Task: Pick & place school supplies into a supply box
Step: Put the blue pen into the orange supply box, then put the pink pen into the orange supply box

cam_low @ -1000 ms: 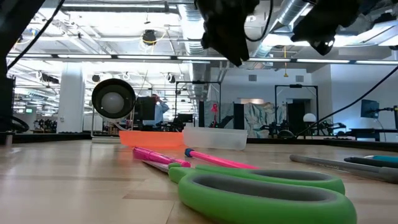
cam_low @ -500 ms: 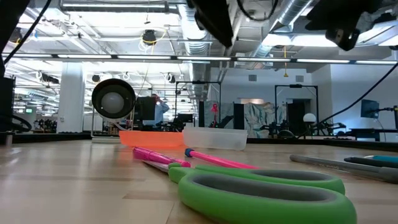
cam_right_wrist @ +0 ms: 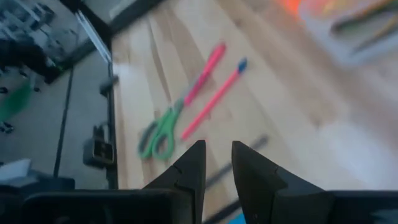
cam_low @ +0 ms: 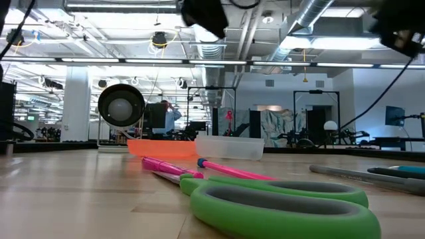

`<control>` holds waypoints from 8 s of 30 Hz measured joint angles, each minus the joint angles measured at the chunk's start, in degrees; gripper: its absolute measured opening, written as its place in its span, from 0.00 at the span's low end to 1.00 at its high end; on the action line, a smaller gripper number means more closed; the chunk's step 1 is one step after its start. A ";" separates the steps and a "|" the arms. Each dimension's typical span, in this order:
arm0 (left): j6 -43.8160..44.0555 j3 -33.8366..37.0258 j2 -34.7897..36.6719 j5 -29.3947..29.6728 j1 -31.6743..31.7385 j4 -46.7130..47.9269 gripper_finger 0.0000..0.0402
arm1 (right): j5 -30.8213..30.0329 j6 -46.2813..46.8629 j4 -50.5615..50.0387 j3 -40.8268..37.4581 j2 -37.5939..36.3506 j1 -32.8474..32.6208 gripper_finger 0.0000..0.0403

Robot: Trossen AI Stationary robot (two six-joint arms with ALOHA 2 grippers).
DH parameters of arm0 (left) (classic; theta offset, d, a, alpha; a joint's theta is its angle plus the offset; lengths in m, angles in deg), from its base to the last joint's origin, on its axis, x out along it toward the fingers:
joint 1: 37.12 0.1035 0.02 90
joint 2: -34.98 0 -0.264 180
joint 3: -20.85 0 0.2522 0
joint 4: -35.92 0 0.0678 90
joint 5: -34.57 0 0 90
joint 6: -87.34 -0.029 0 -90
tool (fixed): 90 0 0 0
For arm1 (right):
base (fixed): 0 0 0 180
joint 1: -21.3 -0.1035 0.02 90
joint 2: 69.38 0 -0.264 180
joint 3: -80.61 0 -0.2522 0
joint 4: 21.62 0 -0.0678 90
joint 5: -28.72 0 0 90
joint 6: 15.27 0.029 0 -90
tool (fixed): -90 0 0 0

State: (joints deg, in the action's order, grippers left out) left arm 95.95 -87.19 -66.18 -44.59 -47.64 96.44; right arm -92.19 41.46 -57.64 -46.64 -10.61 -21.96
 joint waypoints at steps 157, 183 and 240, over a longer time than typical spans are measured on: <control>18.39 34.90 27.02 19.84 -5.47 -14.50 0.41 | 23.93 -9.74 16.04 13.03 28.90 49.08 0.07; 19.99 34.90 27.02 22.60 -6.37 -14.52 0.41 | 27.33 -8.80 22.76 13.02 35.29 56.78 0.16; 4.86 34.86 4.55 1.11 -12.16 -24.60 0.41 | 17.25 -40.23 -12.63 13.03 11.12 32.39 0.29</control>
State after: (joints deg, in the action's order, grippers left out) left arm 100.81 -52.33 -61.63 -43.47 -59.80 71.84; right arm -74.95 1.23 -70.27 -33.62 0.51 10.43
